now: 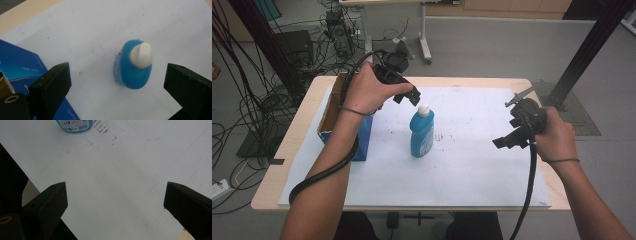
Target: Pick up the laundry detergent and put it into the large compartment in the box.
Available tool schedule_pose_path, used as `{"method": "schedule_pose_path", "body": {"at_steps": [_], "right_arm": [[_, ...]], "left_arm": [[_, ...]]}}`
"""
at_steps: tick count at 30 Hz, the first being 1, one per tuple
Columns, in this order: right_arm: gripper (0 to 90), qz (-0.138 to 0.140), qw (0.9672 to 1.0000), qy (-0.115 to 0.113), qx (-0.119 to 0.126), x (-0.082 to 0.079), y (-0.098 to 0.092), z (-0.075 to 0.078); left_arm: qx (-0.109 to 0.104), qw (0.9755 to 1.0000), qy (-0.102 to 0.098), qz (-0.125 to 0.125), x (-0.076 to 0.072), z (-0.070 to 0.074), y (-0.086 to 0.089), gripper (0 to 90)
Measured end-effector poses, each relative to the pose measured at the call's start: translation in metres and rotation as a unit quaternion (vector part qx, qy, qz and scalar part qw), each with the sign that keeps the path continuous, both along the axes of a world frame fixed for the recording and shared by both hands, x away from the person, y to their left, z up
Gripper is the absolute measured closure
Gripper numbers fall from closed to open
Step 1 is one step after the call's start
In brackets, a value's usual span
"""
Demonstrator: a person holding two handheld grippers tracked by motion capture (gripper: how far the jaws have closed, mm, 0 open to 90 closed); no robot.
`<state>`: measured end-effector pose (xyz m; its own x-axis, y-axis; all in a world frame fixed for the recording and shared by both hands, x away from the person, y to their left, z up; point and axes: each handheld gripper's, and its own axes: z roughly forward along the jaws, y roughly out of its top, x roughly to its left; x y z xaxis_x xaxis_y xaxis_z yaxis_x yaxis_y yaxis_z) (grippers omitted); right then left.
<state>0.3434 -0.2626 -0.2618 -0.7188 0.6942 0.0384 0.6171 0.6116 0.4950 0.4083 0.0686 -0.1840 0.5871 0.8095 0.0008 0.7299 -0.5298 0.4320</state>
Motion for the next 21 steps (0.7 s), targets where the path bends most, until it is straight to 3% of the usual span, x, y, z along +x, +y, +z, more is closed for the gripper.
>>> {"method": "schedule_pose_path", "body": {"at_steps": [21], "right_arm": [[5.3,-0.002,1.0,-0.001,0.0,0.0,-0.002,-0.001]], "left_arm": [[0.003,0.9993,0.013,-0.035,-0.003,-0.009,-0.033,7.7]]}}
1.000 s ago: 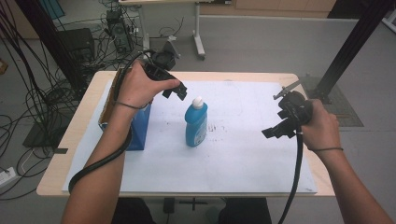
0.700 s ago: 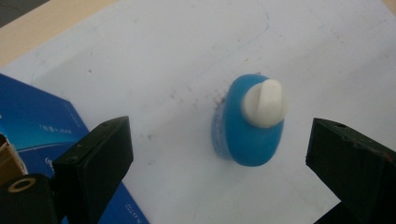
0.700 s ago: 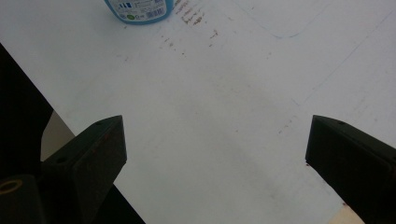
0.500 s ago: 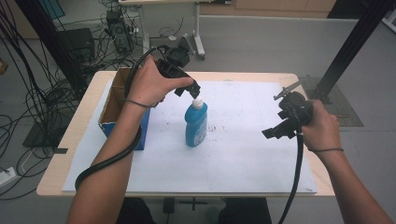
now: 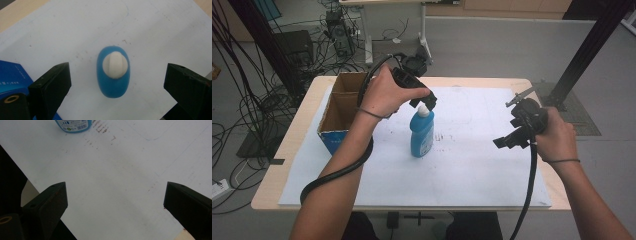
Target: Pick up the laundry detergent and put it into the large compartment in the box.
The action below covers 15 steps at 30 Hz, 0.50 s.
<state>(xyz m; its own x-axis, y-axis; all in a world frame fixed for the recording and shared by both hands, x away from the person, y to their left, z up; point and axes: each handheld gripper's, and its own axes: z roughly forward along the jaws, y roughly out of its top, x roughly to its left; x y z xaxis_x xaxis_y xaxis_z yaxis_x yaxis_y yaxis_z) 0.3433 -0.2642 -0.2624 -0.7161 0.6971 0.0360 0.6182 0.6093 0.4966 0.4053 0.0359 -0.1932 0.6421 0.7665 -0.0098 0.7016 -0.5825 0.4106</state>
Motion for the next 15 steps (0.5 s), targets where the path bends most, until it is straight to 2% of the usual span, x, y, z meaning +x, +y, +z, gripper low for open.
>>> {"method": "schedule_pose_path", "body": {"at_steps": [9,15], "right_arm": [[5.3,0.0,1.0,0.001,0.001,-0.001,0.0,-0.003],[5.4,-0.001,1.0,0.003,0.0,-0.001,-0.002,-0.004]], "left_arm": [[0.004,0.9999,0.009,-0.006,0.0,-0.012,-0.009,7.4],[0.006,0.9999,0.012,-0.001,0.003,-0.021,-0.012,7.4]]}}
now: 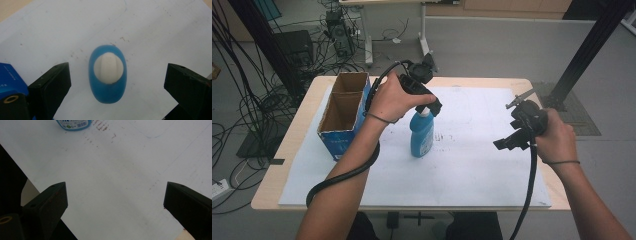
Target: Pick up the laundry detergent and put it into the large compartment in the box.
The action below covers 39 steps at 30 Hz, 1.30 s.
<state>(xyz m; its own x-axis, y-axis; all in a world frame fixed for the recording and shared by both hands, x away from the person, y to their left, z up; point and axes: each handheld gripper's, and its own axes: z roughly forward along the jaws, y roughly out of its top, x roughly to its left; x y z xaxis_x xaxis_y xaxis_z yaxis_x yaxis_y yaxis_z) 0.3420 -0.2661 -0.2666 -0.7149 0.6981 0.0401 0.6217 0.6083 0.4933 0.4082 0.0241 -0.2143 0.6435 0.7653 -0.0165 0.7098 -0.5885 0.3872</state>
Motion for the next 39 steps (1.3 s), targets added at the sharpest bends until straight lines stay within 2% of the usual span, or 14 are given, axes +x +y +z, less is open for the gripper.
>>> {"method": "schedule_pose_path", "body": {"at_steps": [12,20,25,33,39], "right_arm": [[5.3,-0.002,1.0,-0.001,0.0,0.0,-0.003,-0.001],[5.3,-0.003,1.0,0.0,-0.001,0.0,-0.004,-0.002],[5.4,-0.002,1.0,0.001,-0.002,0.0,-0.003,-0.003],[5.3,0.0,1.0,0.0,-0.005,0.001,0.0,-0.003],[5.3,0.0,1.0,0.001,-0.005,0.003,0.001,-0.003]], "left_arm": [[0.016,0.9998,0.014,0.008,0.008,-0.028,-0.006,7.5],[0.023,0.9995,0.019,0.013,0.011,-0.04,-0.008,7.6],[0.031,0.9992,0.017,0.02,0.012,-0.045,-0.008,7.6],[0.029,0.999,0.023,0.026,0.014,-0.054,-0.006,7.7],[0.04,0.9985,0.021,0.031,0.017,-0.06,-0.006,7.7]]}}
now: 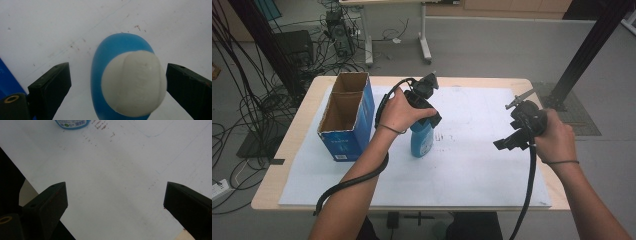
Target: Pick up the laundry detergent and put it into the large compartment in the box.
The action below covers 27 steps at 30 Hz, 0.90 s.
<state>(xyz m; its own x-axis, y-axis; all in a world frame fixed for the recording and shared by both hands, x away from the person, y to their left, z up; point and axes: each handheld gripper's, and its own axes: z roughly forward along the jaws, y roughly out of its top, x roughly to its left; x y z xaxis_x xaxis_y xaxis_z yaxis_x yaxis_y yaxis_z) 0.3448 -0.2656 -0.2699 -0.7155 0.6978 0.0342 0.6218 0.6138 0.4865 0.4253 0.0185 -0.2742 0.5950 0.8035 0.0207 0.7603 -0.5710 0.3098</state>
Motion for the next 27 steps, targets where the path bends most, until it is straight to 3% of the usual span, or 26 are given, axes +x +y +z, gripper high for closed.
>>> {"method": "schedule_pose_path", "body": {"at_steps": [27], "right_arm": [[5.3,0.001,1.0,0.001,0.0,0.003,0.0,-0.002]], "left_arm": [[0.002,0.9999,0.01,0.005,0.002,-0.013,-0.006,7.7]]}}
